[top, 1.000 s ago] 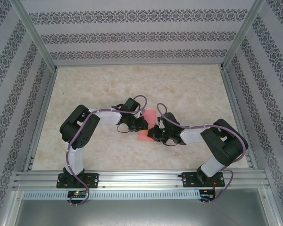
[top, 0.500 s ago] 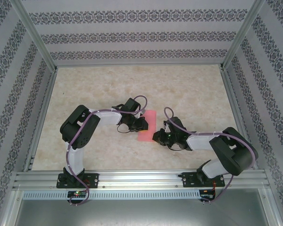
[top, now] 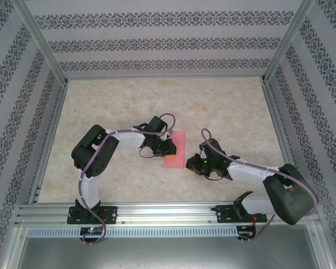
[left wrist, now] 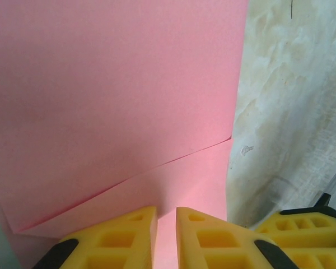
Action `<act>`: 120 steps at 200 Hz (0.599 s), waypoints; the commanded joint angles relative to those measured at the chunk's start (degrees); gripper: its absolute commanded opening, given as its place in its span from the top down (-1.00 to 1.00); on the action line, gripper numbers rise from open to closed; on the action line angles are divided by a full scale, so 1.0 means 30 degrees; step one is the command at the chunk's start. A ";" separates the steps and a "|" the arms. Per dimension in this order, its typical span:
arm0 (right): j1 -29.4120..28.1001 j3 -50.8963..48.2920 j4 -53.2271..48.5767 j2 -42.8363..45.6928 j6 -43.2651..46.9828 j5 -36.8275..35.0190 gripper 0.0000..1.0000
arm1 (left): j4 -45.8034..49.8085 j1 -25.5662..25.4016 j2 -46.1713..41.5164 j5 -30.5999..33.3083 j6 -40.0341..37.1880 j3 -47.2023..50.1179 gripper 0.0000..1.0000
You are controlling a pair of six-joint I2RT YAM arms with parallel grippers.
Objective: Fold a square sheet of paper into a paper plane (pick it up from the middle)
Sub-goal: Fold the triangle a second time at the center of the table.
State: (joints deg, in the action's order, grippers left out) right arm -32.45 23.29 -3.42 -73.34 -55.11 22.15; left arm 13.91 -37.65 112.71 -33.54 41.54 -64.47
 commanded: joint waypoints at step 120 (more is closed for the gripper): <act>0.0547 0.3159 0.1453 -0.3339 0.0927 -0.0578 0.22 | 0.2653 -0.0056 -0.1212 0.1162 -0.1428 -0.1278 0.50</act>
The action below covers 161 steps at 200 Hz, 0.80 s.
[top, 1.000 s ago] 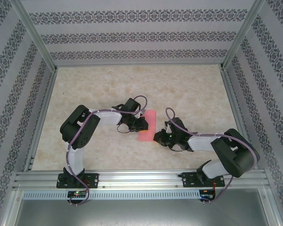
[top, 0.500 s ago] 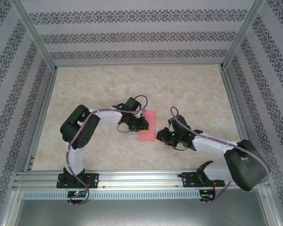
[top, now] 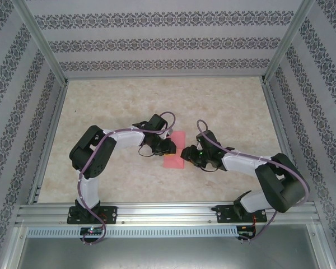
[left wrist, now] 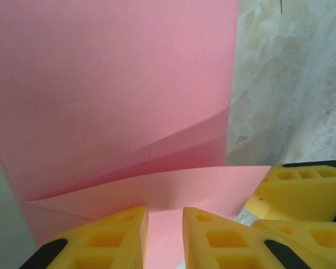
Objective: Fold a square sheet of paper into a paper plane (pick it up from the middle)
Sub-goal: Fold the triangle a second time at the center of the table.
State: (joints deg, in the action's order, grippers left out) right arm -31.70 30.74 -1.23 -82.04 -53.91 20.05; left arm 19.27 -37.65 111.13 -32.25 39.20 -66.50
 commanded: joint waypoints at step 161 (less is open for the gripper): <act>0.0665 0.0740 0.2436 -0.2419 0.0701 0.1116 0.28 | 0.0785 0.0153 0.0378 0.0875 -0.0820 -0.0550 0.52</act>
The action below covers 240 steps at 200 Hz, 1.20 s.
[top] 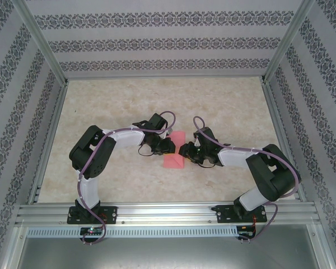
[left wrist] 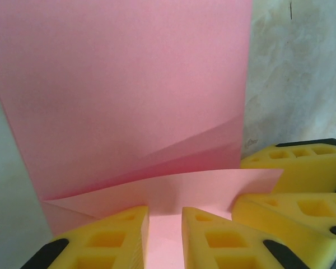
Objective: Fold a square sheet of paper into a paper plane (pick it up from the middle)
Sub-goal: Fold the triangle a second time at the center of the table, then turn over the paper at the center of the table.
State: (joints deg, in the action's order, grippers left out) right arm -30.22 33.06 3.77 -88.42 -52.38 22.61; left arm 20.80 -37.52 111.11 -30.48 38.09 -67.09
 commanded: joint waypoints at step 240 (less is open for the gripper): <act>-0.0275 0.1430 -0.6609 0.6461 0.3073 -0.2743 0.92 | 0.2195 0.1215 -0.8003 0.5500 -0.0035 0.1649 0.42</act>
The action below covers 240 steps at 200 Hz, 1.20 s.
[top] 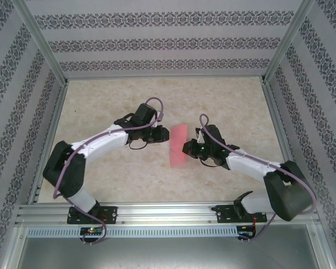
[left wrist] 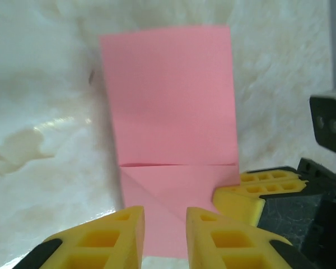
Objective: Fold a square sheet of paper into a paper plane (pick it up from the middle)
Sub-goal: Turn over the paper at the center of the table.
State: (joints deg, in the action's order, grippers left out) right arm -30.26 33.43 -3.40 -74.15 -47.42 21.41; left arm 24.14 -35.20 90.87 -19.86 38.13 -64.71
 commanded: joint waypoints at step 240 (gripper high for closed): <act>-0.8692 2.1480 -2.0430 -1.5770 0.0224 -0.9638 0.55 | 0.6087 0.4450 -1.3077 1.4733 0.3029 0.6672 0.24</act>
State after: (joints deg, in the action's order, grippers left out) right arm -55.88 95.74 -70.13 -119.79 -47.24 -15.64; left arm 40.93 -22.24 52.25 22.20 49.60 -45.39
